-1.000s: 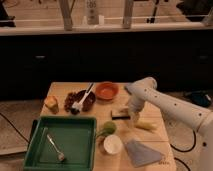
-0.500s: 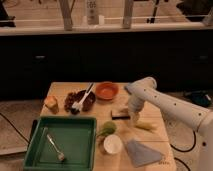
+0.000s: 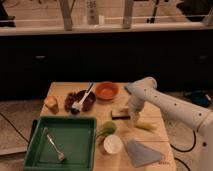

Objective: Wipe table surface with eraser

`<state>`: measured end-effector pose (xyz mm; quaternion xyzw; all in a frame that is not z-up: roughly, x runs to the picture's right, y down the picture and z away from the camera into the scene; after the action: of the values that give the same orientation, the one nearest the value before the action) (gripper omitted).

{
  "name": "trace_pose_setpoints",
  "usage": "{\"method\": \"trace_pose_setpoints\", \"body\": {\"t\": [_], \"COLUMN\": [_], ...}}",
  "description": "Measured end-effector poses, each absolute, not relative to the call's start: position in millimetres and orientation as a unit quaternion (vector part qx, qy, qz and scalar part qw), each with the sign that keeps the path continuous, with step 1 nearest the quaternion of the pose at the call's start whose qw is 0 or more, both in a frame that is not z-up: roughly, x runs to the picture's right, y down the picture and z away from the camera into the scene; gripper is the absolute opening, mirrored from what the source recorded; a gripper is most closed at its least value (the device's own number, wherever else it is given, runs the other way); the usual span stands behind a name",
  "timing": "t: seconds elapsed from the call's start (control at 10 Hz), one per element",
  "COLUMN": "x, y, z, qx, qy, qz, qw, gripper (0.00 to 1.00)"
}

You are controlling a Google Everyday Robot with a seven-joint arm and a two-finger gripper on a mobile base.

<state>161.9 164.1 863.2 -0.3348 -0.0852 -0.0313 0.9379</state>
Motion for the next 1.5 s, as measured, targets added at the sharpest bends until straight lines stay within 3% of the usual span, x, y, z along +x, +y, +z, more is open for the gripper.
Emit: {"method": "trace_pose_setpoints", "body": {"t": [0.8, 1.5], "x": [111, 125], "y": [158, 170], "z": [868, 886], "qx": [-0.327, -0.337], "qy": [-0.149, -0.149], "qz": [-0.076, -0.059], "qw": [0.93, 0.928], "gripper": [0.78, 0.12]}}
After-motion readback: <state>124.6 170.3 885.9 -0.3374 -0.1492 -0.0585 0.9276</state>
